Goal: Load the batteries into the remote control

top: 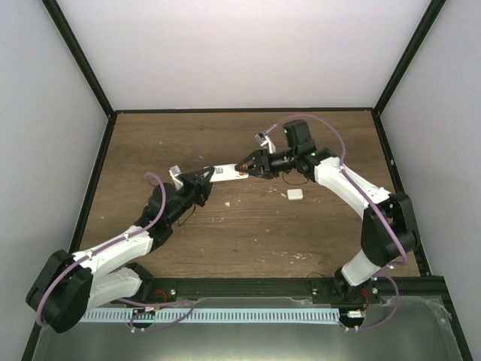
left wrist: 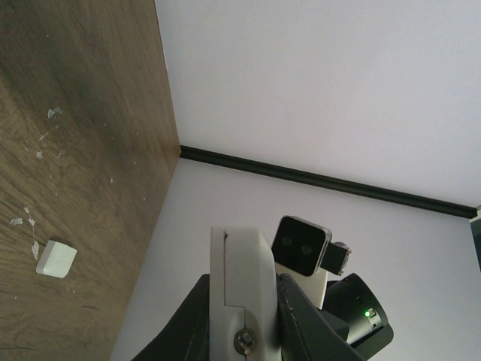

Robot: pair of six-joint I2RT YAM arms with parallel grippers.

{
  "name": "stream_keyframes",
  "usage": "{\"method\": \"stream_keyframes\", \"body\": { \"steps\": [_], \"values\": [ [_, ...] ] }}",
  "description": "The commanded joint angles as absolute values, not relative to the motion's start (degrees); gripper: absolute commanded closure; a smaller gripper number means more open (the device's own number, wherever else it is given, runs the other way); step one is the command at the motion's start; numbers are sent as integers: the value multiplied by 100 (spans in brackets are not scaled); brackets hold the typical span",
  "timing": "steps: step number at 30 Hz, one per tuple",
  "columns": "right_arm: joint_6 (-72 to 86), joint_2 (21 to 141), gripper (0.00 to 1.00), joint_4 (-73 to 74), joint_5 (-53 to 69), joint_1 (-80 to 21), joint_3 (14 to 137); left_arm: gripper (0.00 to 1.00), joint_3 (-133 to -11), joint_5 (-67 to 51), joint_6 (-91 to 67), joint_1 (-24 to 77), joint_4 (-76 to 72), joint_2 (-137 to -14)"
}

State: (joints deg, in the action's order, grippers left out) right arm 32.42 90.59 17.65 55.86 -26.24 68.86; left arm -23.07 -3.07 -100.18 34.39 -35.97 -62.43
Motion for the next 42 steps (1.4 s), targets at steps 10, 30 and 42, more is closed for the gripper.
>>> {"method": "stream_keyframes", "body": {
  "steps": [10,30,42],
  "values": [
    [3201,9104,47,1742,5684,-2680,7055,100,-2375,-319,-10261,3445,-3981,-6231],
    [3270,9210,58,1566,5813,-2707,7065,100,-2358,-472,-10290,3445,-4447,-6509],
    [3463,9272,66,1202,6076,-2703,6988,100,-2364,-540,-10206,3443,-4885,-6682]
  ]
}}
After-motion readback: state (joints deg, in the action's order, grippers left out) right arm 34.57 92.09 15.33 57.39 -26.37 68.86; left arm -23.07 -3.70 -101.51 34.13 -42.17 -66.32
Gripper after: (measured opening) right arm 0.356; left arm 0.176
